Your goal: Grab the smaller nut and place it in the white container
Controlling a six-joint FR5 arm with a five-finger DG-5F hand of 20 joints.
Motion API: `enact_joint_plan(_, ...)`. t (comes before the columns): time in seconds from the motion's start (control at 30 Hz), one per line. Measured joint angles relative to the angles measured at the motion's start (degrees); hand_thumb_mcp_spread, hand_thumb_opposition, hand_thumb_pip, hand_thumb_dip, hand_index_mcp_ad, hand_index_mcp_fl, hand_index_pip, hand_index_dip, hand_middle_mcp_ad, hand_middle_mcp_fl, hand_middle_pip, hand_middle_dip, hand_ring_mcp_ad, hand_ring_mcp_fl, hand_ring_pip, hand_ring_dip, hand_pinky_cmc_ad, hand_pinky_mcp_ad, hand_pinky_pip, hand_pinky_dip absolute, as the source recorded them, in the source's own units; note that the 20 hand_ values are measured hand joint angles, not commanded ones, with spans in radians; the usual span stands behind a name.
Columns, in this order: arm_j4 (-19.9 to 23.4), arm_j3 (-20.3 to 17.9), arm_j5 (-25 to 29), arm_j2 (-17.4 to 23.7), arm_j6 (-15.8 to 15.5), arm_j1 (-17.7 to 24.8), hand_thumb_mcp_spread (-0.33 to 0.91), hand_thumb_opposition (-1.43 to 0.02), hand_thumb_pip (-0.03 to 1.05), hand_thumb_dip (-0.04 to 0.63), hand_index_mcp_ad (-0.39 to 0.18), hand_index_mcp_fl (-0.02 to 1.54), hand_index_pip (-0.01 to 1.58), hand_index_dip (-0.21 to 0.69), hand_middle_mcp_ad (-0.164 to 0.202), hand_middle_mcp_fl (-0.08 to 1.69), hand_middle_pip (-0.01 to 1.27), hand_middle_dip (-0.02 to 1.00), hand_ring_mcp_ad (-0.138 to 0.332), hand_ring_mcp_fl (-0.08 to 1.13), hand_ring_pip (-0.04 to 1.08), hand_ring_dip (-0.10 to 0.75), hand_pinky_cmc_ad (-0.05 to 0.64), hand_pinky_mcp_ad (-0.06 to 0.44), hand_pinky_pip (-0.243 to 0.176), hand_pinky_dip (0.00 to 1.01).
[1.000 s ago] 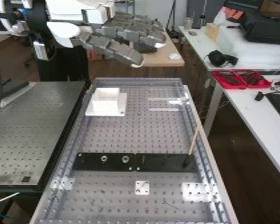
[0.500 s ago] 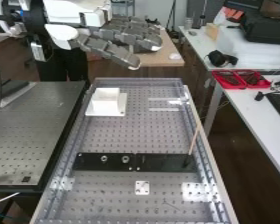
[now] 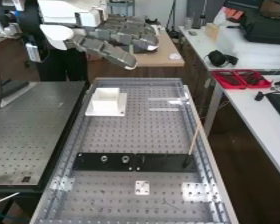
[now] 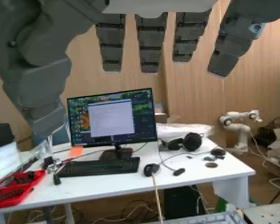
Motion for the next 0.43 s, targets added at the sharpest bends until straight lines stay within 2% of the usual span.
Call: enact_joint_plan(0.43,0.2,0.1,-0.3,-0.6,0.1,-0.1,0.24,-0.73,0.67,0.157,-0.127,0.15,0.10,0.253,0.068,0.10,0.12,0.24,0.138,0.00,0.09,0.099,0.379,0.295,-0.077,0.29)
